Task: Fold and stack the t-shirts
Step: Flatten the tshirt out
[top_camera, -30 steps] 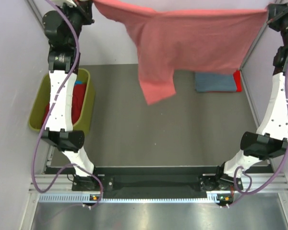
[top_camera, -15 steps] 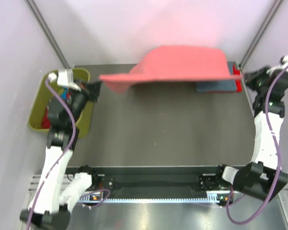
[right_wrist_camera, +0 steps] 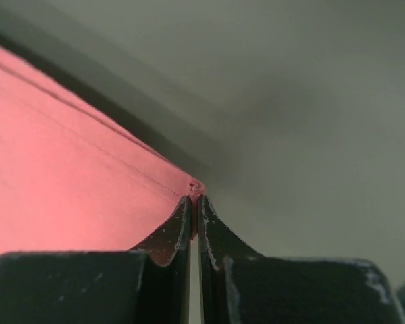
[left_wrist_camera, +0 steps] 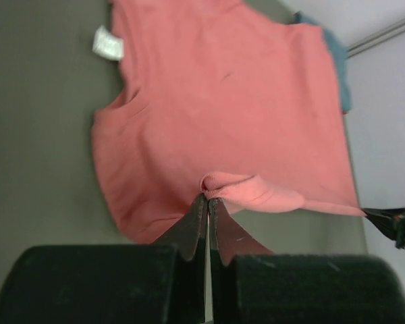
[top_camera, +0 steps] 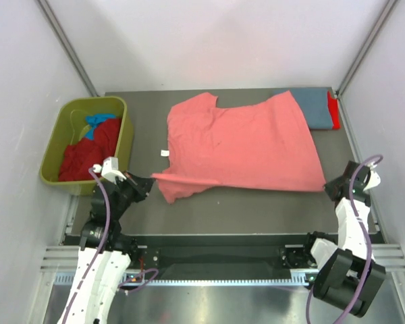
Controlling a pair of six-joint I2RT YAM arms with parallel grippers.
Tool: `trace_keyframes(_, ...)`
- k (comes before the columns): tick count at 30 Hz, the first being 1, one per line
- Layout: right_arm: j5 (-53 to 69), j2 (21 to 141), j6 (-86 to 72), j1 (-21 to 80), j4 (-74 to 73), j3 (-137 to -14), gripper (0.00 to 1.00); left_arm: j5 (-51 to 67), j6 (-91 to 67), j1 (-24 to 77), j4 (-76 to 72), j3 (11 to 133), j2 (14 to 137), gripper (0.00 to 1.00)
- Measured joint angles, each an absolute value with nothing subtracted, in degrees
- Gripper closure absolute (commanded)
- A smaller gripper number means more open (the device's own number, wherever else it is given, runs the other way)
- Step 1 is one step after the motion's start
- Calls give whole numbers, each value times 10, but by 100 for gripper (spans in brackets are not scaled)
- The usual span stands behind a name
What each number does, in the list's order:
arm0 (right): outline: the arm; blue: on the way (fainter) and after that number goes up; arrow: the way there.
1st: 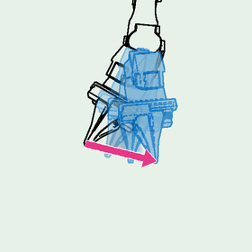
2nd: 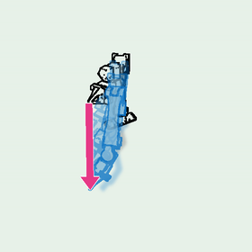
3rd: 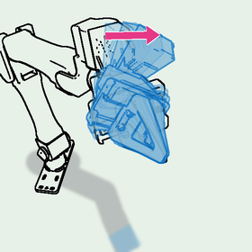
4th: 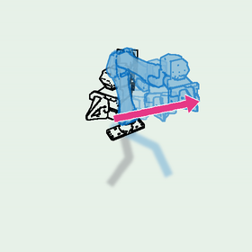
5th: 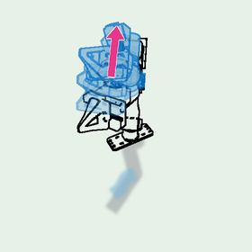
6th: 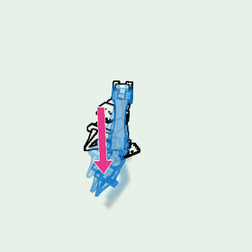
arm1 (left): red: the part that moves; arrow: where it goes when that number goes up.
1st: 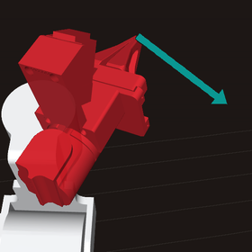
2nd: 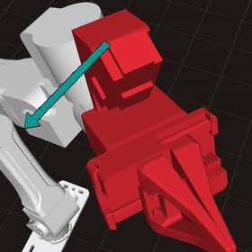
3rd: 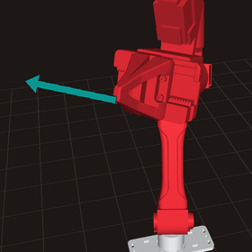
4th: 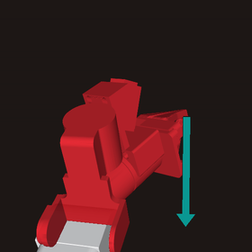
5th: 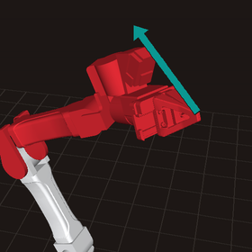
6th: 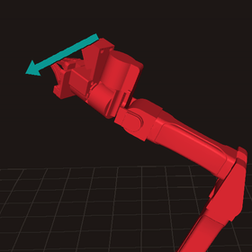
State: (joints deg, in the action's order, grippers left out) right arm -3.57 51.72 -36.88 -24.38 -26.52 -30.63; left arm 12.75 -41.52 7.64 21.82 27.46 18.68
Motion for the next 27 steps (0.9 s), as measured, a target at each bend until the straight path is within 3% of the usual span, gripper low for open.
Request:
trace_keyframes(18, -132, 543, -387, -258, -259, -285, 100, 108, -403, 96, 288, 285, 312, 100)
trace_keyframes(27, -130, 539, -392, -258, -247, -277, 95, 15, -401, 199, 309, 315, 370, 100)
